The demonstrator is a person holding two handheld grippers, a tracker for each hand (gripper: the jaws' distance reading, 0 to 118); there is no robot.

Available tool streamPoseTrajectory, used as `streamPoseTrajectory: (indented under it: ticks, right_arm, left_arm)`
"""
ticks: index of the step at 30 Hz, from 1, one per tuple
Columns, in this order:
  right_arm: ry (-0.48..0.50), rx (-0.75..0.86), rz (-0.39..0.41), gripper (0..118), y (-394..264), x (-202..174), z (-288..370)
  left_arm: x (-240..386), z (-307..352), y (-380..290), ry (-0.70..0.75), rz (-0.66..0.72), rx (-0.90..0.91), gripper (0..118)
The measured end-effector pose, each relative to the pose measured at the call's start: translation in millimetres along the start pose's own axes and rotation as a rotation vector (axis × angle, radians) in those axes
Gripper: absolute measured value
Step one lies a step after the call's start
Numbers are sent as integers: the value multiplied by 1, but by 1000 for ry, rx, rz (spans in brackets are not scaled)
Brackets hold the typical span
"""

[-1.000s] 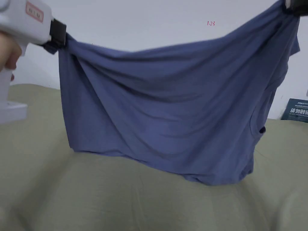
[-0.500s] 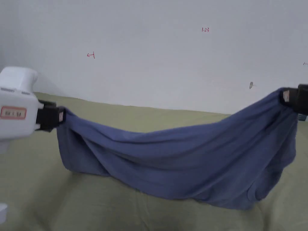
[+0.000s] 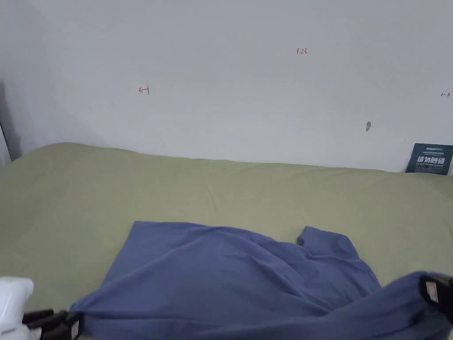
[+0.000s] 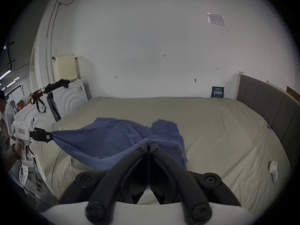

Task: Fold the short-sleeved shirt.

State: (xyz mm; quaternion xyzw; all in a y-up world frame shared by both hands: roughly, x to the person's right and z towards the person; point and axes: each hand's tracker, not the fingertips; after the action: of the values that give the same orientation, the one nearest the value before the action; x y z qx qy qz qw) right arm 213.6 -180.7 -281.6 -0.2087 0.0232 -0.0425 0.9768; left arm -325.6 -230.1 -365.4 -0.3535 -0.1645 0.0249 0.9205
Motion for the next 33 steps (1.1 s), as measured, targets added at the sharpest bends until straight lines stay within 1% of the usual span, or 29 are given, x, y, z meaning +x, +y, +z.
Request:
streamPoseTrajectory:
  ticks: [2, 3, 4, 5, 9, 10, 13, 15, 18, 20, 22, 23, 24, 25, 26, 27, 28, 29, 30, 32, 33]
  right_arm:
    - [-2, -36, 12, 4, -18, -4, 10]
    - [-2, -45, 4, 4, -25, -4, 12]
    - [16, -91, 1, 4, -34, -5, 14]
    - [-2, -100, -2, 4, -44, -7, 17]
    - [-8, -187, -5, 4, -80, -7, 24]
    - [-35, -217, -12, 4, -89, -6, 26]
    - [-46, -263, -45, 4, -113, 2, 30]
    - [-64, -295, -37, 4, -124, 5, 31]
    - [-75, -329, -72, 4, -139, 15, 35]
    - [-60, -353, -106, 5, -147, 19, 37]
    - [-88, -401, -177, 14, -152, 24, 41]
    - [-102, -430, -224, 23, -154, 29, 44]
    - [-94, -431, -264, 44, -157, 33, 49]
    - [-95, -423, -332, 62, -158, 40, 56]
    - [-115, -423, -377, 74, -156, 43, 64]
    - [-134, -393, -392, 74, -152, 44, 73]
    - [-144, -362, -384, 75, -144, 42, 84]
    - [-176, -326, -332, 75, -132, 36, 91]
    - [-200, -287, -279, 78, -122, 29, 96]
    - [-249, -228, -139, 86, -99, 5, 98]
    - [-249, -211, -100, 90, -90, -5, 97]
  left_arm:
    - [4, 6, -17, 6, 9, -10, 9]
    - [3, 7, -24, -5, 14, -20, 9]
    - [2, 9, -33, -11, 11, -26, 9]
    - [2, 10, -40, -11, 10, -39, 9]
    - [-2, 7, -59, -9, 15, -75, 9]
    - [-2, 3, -60, -7, 15, -90, 9]
    - [-7, 1, -71, -4, 14, -108, 9]
    - [-8, -2, -76, 2, 19, -125, 9]
    - [-13, -10, -89, -3, 18, -165, 9]
    - [-11, -12, -99, 5, -4, -182, 9]
    - [-7, -9, -105, 31, 2, -189, 10]
    - [-8, -6, -109, 35, 16, -193, 11]
    - [-10, -2, -112, 38, 49, -192, 15]
    - [-12, 4, -114, 52, 78, -193, 19]
    - [-33, 1, -123, 62, 116, -195, 24]
    - [-36, 8, -124, 69, 146, -196, 37]
    - [-38, 21, -123, 94, 158, -176, 51]
    - [-37, 33, -120, 116, 165, -136, 63]
    - [-20, 47, -108, 134, 144, -96, 67]
    - [1, 66, -90, 193, 68, 0, 67]
    - [11, 72, -81, 202, 38, 27, 68]
